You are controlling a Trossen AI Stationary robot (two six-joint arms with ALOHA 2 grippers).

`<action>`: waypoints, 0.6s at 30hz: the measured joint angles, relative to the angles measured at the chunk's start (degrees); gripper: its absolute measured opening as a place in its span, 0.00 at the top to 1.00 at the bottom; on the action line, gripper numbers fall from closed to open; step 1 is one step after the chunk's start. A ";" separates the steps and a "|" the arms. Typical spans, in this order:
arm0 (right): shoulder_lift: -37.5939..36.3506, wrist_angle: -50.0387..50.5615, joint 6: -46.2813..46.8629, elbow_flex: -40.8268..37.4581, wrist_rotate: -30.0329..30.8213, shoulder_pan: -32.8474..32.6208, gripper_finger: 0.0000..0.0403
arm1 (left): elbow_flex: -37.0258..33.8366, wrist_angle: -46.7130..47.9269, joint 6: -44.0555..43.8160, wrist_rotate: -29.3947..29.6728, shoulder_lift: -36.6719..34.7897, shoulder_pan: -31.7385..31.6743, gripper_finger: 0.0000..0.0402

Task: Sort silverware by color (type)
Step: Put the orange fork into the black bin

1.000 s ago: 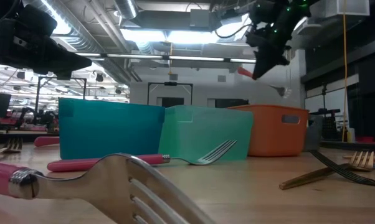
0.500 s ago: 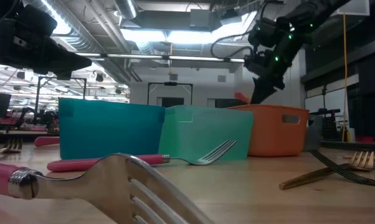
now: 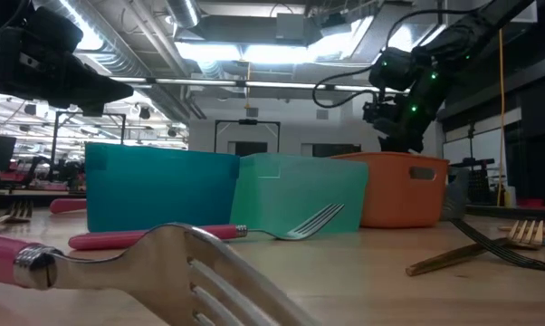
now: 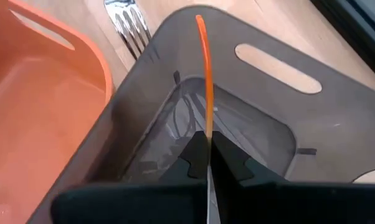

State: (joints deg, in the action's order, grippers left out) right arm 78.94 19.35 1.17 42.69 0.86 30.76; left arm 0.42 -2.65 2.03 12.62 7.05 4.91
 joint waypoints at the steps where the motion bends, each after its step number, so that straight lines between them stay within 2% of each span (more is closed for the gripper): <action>1: 0.00 -0.02 0.02 -0.10 0.00 0.00 1.00 | 0.01 0.01 0.01 0.00 -0.01 0.00 1.00; 18: 0.07 0.00 0.00 -0.15 0.00 0.00 0.98 | 0.01 0.01 -0.01 0.01 0.00 -0.01 1.00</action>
State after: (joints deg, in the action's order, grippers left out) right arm 79.00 19.35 1.17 42.54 0.86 30.76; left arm 0.43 -2.64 2.02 12.63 7.06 4.89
